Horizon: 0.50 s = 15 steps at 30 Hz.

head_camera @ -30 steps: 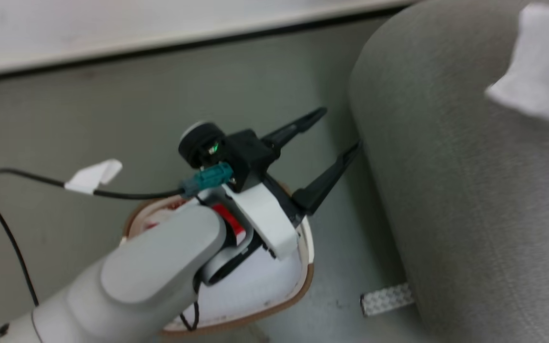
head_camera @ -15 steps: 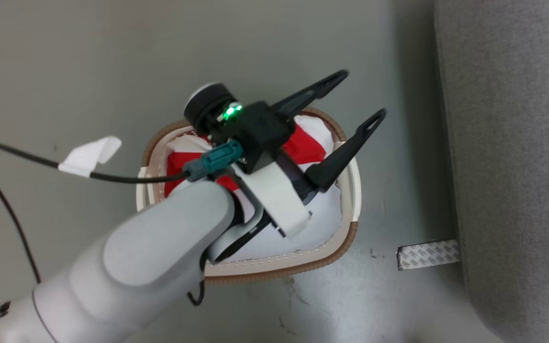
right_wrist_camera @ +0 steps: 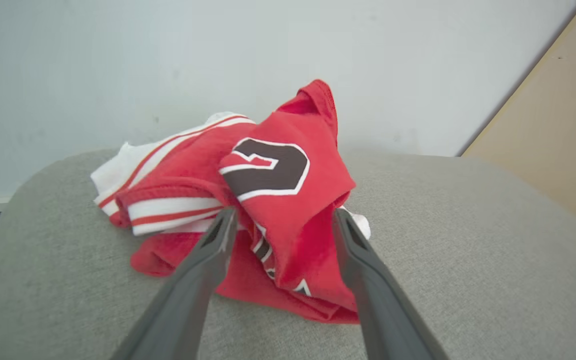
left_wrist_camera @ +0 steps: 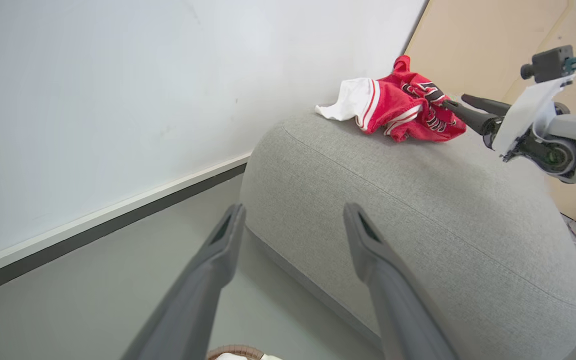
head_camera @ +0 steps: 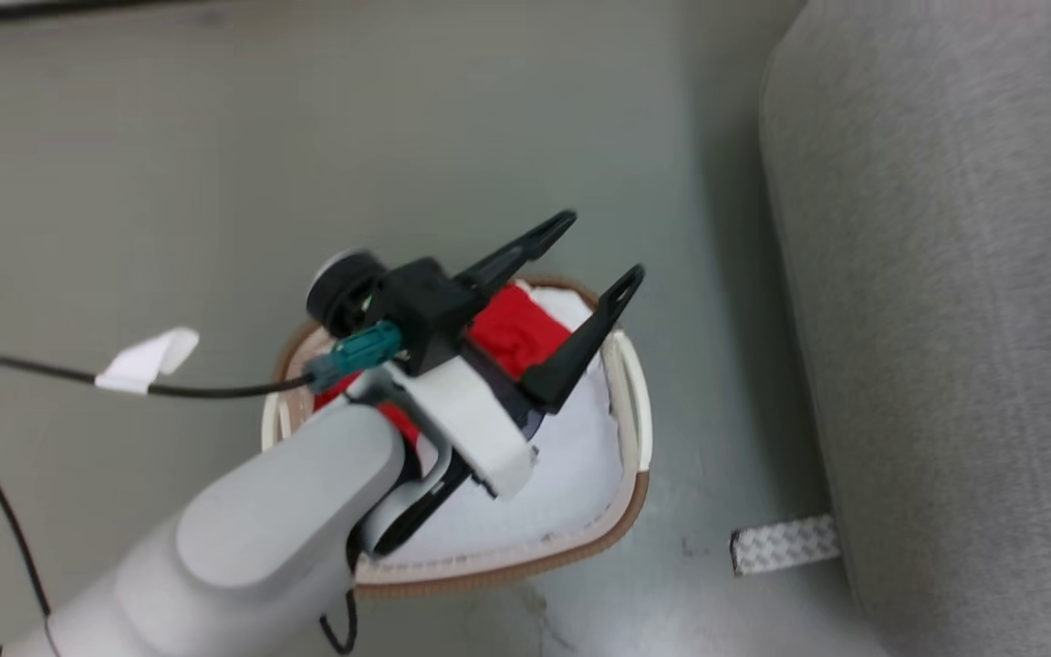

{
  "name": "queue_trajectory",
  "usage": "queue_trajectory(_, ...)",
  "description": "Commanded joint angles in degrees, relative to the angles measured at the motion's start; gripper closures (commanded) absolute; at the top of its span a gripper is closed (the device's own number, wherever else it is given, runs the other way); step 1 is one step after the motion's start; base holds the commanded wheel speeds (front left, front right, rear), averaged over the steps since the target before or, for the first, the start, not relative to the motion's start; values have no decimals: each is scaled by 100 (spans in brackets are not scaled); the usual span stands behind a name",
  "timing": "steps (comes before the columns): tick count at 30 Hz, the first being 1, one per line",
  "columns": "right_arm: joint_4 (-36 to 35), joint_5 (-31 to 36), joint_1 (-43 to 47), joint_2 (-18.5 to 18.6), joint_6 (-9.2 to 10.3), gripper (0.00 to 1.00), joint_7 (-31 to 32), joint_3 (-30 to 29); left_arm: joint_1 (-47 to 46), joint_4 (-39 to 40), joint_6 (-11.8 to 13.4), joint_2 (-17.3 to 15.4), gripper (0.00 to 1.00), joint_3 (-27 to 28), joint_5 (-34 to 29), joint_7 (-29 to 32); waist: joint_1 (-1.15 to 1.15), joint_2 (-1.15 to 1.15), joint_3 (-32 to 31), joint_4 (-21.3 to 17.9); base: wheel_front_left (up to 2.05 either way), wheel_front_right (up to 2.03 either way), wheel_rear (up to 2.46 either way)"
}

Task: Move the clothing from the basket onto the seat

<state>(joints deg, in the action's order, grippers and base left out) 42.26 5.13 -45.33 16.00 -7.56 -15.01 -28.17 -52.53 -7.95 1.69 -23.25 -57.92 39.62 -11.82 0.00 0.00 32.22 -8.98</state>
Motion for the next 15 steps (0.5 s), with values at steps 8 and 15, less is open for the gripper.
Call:
queue_trajectory(8, -1369, -266, 1144, -238, 14, 0, -21, 695, 989, -416, 270, -51, 0, 341, 315, -296, 0, 0, -1413, 138, 0, 0, 0)
queue_trajectory(15, -2087, -565, 1965, -413, 14, 0, -13, 1252, 1752, -557, 448, 34, 0, 877, 251, -333, 0, 0, -2117, 475, 0, 0, 0)
